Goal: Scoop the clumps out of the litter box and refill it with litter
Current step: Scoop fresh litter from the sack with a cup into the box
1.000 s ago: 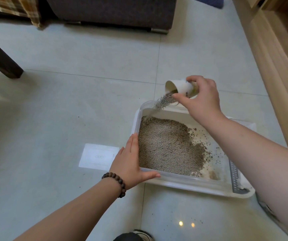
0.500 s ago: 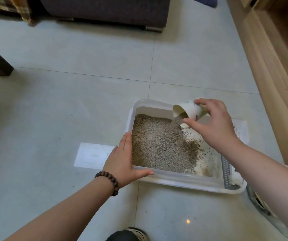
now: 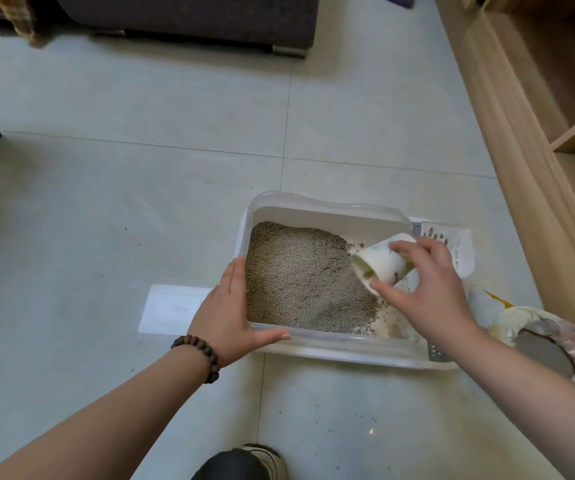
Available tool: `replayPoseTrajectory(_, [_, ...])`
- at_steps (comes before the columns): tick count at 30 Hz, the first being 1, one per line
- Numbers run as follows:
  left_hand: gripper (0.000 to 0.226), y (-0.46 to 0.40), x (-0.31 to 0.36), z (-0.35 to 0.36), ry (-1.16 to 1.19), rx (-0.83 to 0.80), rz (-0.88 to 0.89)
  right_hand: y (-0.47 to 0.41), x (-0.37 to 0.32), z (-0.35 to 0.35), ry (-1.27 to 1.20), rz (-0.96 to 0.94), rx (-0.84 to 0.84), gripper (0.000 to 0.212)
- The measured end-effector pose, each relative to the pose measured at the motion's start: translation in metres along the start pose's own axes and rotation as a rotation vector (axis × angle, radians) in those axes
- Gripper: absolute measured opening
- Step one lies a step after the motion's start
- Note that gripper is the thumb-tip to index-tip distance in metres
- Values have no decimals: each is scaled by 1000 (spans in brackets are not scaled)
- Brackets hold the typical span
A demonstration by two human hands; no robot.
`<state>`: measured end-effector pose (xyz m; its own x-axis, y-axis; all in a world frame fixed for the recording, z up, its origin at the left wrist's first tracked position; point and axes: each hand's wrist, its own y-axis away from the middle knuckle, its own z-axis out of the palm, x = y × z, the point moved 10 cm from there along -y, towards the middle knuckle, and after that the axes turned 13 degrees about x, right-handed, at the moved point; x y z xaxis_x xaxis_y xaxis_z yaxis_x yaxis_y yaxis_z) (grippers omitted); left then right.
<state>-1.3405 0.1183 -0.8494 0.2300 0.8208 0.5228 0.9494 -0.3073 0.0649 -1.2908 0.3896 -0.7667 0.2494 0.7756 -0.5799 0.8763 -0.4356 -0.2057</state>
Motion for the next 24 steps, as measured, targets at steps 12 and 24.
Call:
replayPoseTrajectory(12, [139,1,3,-2,19,5,4,15,0,-2,104,-248,32,60])
replayPoseTrajectory(24, [138,2,7,-5,22,0,-5,25,-12,4,181,-418,-18,64])
